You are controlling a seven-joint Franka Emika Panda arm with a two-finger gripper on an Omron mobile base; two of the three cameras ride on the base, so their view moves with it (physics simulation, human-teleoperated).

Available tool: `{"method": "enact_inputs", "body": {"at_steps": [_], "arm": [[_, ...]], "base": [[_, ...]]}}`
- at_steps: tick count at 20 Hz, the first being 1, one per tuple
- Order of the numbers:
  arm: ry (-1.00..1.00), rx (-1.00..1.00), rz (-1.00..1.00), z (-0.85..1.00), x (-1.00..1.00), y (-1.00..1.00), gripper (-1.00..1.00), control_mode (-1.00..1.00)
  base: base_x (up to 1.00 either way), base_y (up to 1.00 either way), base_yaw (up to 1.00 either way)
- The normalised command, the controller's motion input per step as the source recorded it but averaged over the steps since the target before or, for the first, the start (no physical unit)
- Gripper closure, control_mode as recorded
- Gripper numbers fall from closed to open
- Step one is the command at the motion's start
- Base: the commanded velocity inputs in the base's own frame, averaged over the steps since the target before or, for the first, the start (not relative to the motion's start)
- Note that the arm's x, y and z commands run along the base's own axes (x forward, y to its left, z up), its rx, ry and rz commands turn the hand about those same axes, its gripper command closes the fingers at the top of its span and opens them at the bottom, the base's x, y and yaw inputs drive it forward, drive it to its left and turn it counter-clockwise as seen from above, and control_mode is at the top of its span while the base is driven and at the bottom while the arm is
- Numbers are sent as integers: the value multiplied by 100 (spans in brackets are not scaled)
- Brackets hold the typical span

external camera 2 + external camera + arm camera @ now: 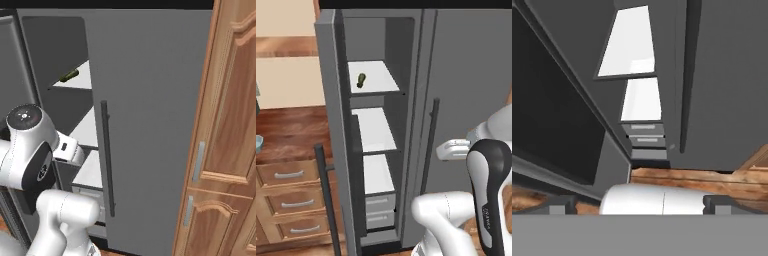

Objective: Take the onion and squash out of the freezer and place them in the tupperware container on the counter. Then put the tupperware containing the vegetables back in the freezer.

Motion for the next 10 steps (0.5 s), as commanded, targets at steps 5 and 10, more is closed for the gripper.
{"method": "enact_inputs", "body": {"at_steps": [5,10], "arm": [[0,0,0,0,0,0,-100,100],[0,0,0,0,0,0,-100,100]], "base": [[22,42,9],[27,56,-5]]}}
